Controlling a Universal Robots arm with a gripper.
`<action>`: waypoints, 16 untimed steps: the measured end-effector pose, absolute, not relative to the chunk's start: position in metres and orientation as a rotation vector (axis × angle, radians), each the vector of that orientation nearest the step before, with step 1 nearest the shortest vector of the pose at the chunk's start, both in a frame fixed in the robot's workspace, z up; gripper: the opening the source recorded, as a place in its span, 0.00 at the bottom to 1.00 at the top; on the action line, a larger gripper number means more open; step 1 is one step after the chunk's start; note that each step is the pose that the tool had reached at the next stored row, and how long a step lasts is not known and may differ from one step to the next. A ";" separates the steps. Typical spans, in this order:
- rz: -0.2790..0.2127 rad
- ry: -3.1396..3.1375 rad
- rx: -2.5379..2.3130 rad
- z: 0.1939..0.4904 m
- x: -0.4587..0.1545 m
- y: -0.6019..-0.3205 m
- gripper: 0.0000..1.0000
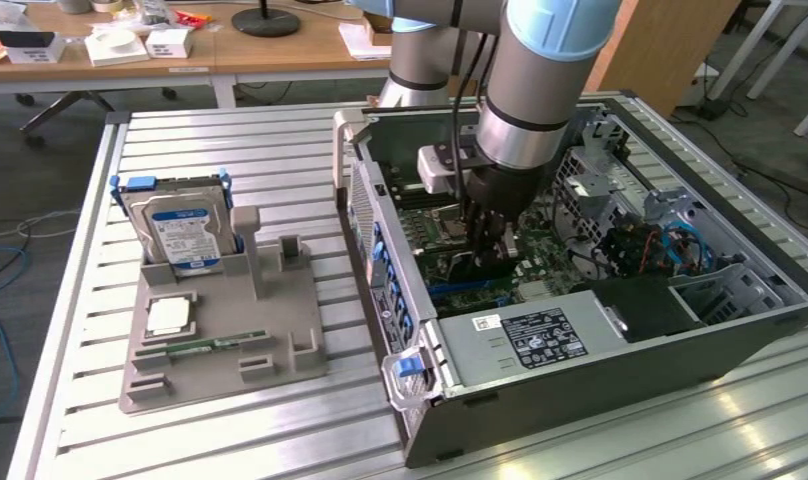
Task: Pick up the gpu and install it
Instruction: 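Insert the gpu into the slot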
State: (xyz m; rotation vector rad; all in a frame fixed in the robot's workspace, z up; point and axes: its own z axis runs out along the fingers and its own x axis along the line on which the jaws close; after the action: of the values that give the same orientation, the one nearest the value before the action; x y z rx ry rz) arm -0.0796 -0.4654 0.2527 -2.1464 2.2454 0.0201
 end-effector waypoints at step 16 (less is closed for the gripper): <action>0.020 2.246 -2.147 0.250 -0.080 -0.465 0.26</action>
State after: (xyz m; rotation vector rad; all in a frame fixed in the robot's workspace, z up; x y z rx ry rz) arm -0.0800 -0.4649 0.2496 -2.1467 2.2457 0.0198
